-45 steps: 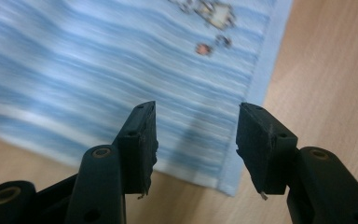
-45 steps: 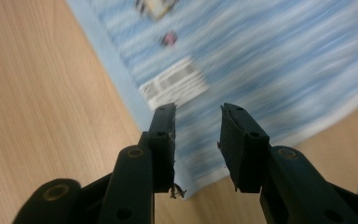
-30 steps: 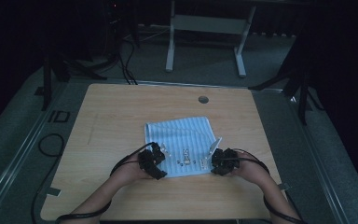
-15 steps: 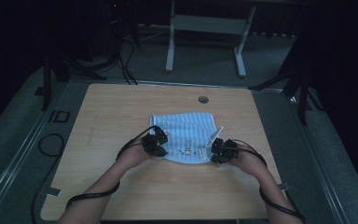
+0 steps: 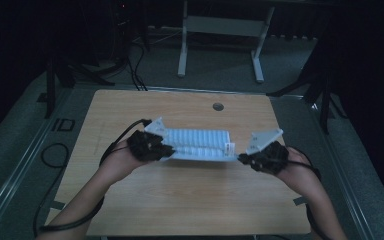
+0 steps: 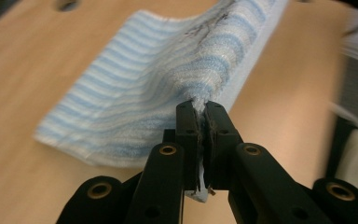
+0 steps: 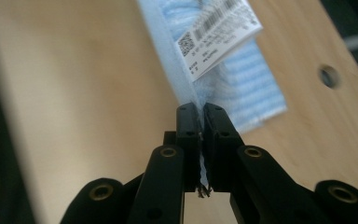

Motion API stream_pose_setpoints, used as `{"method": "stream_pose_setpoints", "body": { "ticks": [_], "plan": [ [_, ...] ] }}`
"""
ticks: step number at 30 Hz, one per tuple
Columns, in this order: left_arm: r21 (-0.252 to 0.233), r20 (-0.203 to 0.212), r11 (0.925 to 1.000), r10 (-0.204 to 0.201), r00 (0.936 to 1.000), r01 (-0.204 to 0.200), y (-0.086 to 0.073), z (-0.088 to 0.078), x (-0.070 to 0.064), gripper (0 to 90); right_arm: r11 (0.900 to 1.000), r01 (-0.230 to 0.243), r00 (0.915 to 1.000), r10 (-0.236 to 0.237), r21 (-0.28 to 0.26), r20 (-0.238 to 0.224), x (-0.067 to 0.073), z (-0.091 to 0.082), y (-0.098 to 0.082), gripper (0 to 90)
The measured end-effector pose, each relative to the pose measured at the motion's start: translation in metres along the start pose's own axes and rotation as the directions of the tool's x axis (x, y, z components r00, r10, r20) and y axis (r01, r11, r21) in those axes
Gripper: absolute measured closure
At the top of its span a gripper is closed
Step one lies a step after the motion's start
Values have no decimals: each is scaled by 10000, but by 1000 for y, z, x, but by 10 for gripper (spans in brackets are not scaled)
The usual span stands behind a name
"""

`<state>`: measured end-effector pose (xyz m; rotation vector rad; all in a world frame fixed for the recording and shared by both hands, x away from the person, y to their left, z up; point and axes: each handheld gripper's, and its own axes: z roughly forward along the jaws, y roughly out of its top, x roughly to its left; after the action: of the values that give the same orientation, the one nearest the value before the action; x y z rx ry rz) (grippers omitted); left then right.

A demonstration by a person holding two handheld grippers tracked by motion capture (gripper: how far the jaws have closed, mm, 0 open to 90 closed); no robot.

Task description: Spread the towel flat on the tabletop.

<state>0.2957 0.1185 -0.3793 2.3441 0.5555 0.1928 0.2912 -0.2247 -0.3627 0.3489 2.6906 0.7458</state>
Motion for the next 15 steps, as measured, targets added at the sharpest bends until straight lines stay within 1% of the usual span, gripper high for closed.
{"method": "stream_pose_setpoints", "body": {
  "ticks": [1,2,3,4,5,6,7,8,9,10,11,12,13,14,15],
  "plan": [
    [-16,247,10000,28,9997,-28,-10,-1,-11,850,9999,79,9998,-81,-143,-195,11,-3,-3,852],
    [142,449,9999,69,9990,-75,-18,2,-20,849,9996,280,9988,-282,-52,-400,26,-4,-8,851],
    [283,521,9995,149,9985,-163,-25,5,-27,846,9992,409,9974,-407,30,-597,37,-1,-13,849],
    [557,822,9984,90,9966,-136,-37,13,-37,845,9988,468,9964,-458,132,-714,45,1,-16,848],
    [756,1072,9970,111,9942,-193,-44,18,-42,844,9980,530,9945,-497,337,-922,56,8,-22,845],
    [1069,1536,9942,-41,9881,-125,-56,29,-51,841,9971,541,9934,-483,543,-1039,63,14,-25,835],
    [1069,1536,9942,-41,9881,-125,-56,29,-51,817,9971,541,9934,-483,543,-1039,63,14,-25,835],
    [1542,2197,9880,-272,9752,-72,-75,45,-59,817,9929,709,9905,-587,959,-1244,73,23,-32,791],
    [1714,2225,9852,-430,9740,43,-81,50,-60,721,9874,723,9815,-453,1408,-1860,84,40,-42,725],
    [1881,2057,9821,-399,9778,5,-86,54,-58,666,9853,721,9798,-410,1549,-1958,85,45,-46,702],
    [1942,1801,9809,-452,9826,95,-90,57,-55,638,9844,602,9810,-277,1656,-1921,83,48,-48,677],
    [1941,1581,9804,-655,9852,341,-93,60,-49,615,9857,443,9825,-135,1623,-1860,78,51,-49,662],
    [1941,1581,9804,-655,9852,341,-93,60,-49,581,9857,443,9825,-135,1623,-1860,78,51,-49,662],
    [1882,1017,9797,-887,9908,684,-96,64,-36,581,9880,187,9848,83,1531,-1735,73,52,-50,660],
    [1891,778,9787,-967,9923,805,-97,66,-30,575,9898,-186,9905,374,1410,-1321,60,56,-50,645]
  ]
}}
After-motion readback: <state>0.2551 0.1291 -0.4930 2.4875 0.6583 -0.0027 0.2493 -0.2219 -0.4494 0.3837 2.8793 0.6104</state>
